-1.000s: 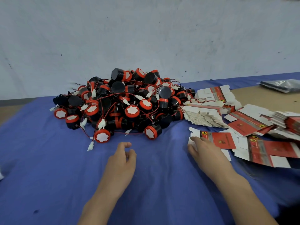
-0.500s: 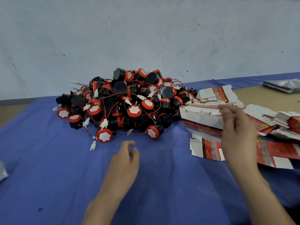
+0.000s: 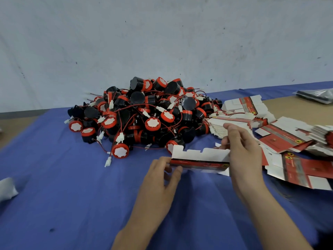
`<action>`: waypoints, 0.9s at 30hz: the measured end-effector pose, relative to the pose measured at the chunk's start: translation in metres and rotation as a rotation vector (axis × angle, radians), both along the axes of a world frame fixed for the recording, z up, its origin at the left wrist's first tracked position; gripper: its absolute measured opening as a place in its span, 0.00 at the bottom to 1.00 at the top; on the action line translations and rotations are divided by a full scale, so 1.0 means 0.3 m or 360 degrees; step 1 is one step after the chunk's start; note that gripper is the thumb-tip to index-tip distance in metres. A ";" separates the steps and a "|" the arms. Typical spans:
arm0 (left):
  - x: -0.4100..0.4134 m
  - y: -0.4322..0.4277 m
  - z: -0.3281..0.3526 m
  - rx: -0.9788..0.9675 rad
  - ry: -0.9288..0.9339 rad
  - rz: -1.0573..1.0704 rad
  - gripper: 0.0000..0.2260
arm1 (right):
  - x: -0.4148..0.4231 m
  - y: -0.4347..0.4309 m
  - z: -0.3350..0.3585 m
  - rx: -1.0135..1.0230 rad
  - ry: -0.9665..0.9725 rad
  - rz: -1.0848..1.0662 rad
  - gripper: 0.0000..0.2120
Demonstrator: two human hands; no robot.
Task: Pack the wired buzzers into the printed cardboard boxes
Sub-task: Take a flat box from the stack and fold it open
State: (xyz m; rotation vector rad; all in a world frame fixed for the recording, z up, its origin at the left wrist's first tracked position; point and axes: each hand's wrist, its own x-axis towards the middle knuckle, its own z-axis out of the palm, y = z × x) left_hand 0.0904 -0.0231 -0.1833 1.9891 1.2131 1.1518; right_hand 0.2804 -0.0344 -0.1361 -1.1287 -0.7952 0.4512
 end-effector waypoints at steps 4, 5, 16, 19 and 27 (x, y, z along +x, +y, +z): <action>-0.002 0.008 0.014 0.0091 -0.0142 0.0096 0.06 | -0.017 -0.001 -0.009 0.0008 0.0065 0.0035 0.16; -0.002 0.007 0.015 0.0111 -0.0172 0.0098 0.08 | -0.023 0.000 -0.017 -0.0007 0.0061 0.0060 0.17; -0.008 -0.021 0.031 0.0211 -0.0018 0.0082 0.05 | -0.105 -0.002 -0.038 -0.0133 -0.0253 0.0352 0.43; 0.000 -0.033 0.029 0.0184 -0.0039 0.0076 0.06 | -0.132 -0.006 -0.043 -0.0144 -0.0273 0.0368 0.44; 0.004 -0.043 0.041 0.0106 -0.0316 -0.0010 0.13 | -0.177 0.003 -0.061 -0.0074 -0.0211 0.0334 0.38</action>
